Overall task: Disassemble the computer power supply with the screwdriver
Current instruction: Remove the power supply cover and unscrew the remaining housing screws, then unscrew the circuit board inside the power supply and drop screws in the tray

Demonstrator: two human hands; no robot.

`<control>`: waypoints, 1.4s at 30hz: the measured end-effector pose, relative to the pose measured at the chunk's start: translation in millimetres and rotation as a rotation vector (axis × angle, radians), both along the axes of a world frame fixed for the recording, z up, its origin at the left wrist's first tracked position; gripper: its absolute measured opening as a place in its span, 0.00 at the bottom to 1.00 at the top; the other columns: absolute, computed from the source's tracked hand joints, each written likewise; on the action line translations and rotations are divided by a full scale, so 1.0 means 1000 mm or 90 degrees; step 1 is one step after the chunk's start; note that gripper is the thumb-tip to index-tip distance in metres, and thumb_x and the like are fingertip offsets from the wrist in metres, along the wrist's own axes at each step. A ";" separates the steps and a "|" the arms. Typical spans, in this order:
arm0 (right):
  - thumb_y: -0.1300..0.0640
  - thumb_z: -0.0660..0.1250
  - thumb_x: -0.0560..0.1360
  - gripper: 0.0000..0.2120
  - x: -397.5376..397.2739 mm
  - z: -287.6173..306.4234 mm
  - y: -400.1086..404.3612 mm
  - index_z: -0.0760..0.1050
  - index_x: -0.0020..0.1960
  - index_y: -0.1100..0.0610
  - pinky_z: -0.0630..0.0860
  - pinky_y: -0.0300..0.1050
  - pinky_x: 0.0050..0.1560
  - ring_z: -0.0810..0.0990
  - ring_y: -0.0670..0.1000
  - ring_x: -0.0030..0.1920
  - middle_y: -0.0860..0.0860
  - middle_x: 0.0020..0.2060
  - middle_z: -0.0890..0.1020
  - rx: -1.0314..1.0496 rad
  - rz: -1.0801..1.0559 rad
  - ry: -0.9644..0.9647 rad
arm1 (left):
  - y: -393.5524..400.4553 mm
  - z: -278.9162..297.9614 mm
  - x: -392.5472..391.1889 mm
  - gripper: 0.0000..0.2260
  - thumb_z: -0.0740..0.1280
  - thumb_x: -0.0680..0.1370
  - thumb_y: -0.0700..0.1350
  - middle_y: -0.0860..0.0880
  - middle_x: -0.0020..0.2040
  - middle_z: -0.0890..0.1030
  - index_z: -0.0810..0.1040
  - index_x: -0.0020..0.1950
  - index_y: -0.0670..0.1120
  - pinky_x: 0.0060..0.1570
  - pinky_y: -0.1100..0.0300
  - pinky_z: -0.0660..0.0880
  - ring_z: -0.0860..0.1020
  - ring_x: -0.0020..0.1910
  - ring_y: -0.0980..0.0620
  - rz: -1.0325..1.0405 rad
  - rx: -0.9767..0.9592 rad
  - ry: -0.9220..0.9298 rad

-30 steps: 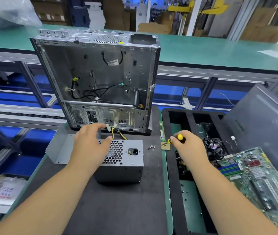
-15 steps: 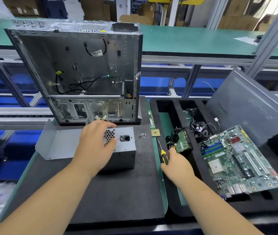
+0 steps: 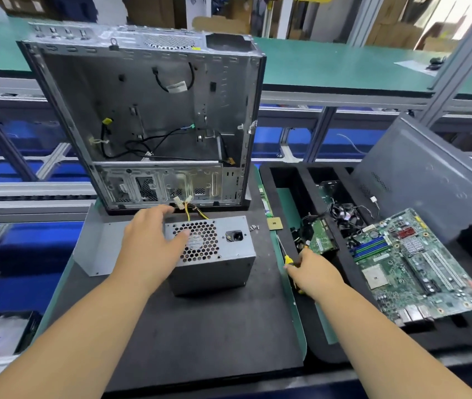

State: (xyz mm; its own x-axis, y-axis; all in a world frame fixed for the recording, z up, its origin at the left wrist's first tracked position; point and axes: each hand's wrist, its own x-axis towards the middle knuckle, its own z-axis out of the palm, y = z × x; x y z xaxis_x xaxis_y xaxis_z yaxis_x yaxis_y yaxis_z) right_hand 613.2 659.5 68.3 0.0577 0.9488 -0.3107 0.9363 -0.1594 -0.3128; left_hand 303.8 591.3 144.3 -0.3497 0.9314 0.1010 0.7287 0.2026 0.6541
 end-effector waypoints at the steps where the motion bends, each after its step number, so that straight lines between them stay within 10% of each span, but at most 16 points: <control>1: 0.43 0.64 0.78 0.16 -0.003 0.005 0.001 0.70 0.53 0.56 0.78 0.49 0.43 0.81 0.56 0.44 0.52 0.45 0.80 0.019 -0.009 0.003 | 0.002 0.000 -0.006 0.23 0.69 0.76 0.54 0.51 0.66 0.71 0.70 0.70 0.52 0.64 0.51 0.69 0.69 0.67 0.49 0.022 -0.047 -0.031; 8: 0.41 0.64 0.78 0.09 -0.070 0.077 0.011 0.78 0.52 0.42 0.73 0.42 0.43 0.80 0.45 0.42 0.43 0.45 0.83 -0.013 0.005 0.446 | 0.015 0.006 -0.032 0.15 0.70 0.77 0.53 0.45 0.55 0.83 0.80 0.58 0.45 0.60 0.47 0.76 0.81 0.54 0.45 -0.022 -0.236 -0.395; 14: 0.59 0.73 0.74 0.07 -0.095 0.100 0.019 0.83 0.51 0.50 0.79 0.43 0.46 0.83 0.48 0.44 0.48 0.43 0.84 -0.021 0.150 0.371 | 0.017 0.008 -0.030 0.12 0.74 0.74 0.38 0.46 0.45 0.86 0.81 0.57 0.41 0.44 0.62 0.81 0.85 0.43 0.52 -0.064 -0.209 -0.449; 19: 0.58 0.77 0.71 0.09 -0.090 0.106 0.012 0.82 0.47 0.47 0.72 0.37 0.41 0.77 0.43 0.37 0.45 0.40 0.82 0.070 0.195 0.296 | 0.007 0.009 -0.026 0.13 0.75 0.73 0.36 0.50 0.41 0.84 0.83 0.55 0.47 0.29 0.73 0.73 0.81 0.32 0.64 -0.074 -0.121 -0.438; 30: 0.55 0.80 0.66 0.14 -0.081 0.074 -0.013 0.75 0.37 0.43 0.71 0.32 0.36 0.75 0.40 0.36 0.42 0.36 0.79 0.089 0.270 0.195 | -0.019 -0.020 -0.019 0.18 0.78 0.70 0.41 0.58 0.50 0.78 0.77 0.47 0.64 0.48 0.66 0.72 0.79 0.45 0.59 -0.180 -0.071 -0.137; 36: 0.58 0.78 0.68 0.12 -0.076 0.057 -0.026 0.76 0.37 0.46 0.79 0.50 0.42 0.78 0.49 0.38 0.49 0.39 0.82 -0.024 0.356 0.170 | -0.040 -0.040 -0.013 0.19 0.78 0.68 0.39 0.59 0.49 0.77 0.76 0.46 0.60 0.52 0.66 0.72 0.76 0.49 0.61 -0.223 -0.112 -0.085; 42: 0.49 0.75 0.71 0.06 -0.076 0.057 -0.026 0.79 0.39 0.48 0.74 0.37 0.40 0.76 0.41 0.35 0.42 0.34 0.80 -0.061 0.376 0.234 | -0.049 -0.050 -0.007 0.20 0.78 0.69 0.38 0.59 0.50 0.76 0.75 0.46 0.61 0.50 0.71 0.68 0.75 0.51 0.62 -0.182 -0.098 -0.084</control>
